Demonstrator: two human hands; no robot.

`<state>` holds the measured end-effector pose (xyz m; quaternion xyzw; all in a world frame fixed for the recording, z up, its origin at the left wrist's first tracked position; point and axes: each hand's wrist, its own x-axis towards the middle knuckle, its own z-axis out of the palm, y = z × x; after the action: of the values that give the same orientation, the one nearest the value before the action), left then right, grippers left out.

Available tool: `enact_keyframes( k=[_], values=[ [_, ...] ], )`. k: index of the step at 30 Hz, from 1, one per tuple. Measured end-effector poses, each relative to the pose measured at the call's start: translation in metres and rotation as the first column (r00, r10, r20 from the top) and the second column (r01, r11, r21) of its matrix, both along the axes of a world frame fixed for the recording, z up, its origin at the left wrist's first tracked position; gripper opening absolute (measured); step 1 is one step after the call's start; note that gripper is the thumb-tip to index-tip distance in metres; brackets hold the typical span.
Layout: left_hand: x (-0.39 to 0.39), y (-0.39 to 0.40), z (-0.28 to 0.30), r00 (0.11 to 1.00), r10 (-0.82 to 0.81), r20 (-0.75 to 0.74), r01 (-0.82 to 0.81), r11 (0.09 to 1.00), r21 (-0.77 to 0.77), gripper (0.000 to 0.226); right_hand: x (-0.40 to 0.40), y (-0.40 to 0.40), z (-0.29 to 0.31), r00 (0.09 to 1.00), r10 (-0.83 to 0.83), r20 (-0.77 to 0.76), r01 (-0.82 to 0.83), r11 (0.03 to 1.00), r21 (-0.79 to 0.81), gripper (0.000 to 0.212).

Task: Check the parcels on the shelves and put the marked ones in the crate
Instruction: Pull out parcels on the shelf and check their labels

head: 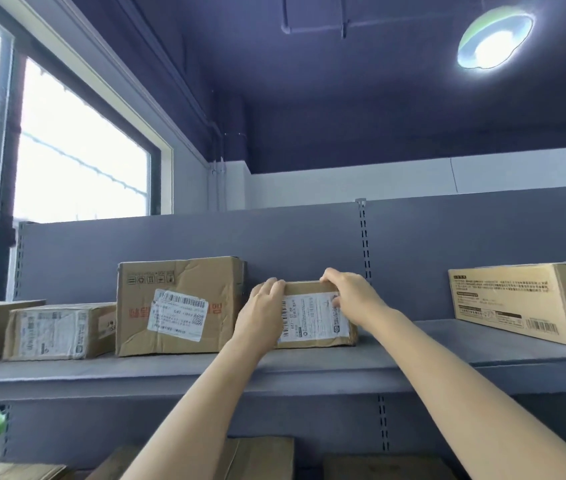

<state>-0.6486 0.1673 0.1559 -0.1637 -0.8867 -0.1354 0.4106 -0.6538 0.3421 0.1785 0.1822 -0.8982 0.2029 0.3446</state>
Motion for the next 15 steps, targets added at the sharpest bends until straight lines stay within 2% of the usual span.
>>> enact_keyframes(
  k=[3, 8, 15],
  values=[
    [-0.015, 0.0, -0.002, 0.998, 0.017, -0.064, -0.019, 0.999, -0.026, 0.053, -0.013, 0.0, 0.001, 1.0, 0.006, 0.026, -0.006, 1.0, -0.004, 0.033],
    [-0.03, -0.002, 0.001, 0.999, 0.033, -0.022, -0.033, 0.999, -0.021, 0.047, -0.028, 0.001, 0.001, 0.999, 0.024, 0.044, -0.022, 0.999, -0.03, 0.032],
    [-0.037, 0.0, -0.003, 0.999, 0.01, -0.04, -0.01, 1.0, -0.002, 0.043, -0.038, 0.003, -0.004, 0.999, 0.03, -0.018, -0.03, 1.0, 0.0, 0.037]
  ],
)
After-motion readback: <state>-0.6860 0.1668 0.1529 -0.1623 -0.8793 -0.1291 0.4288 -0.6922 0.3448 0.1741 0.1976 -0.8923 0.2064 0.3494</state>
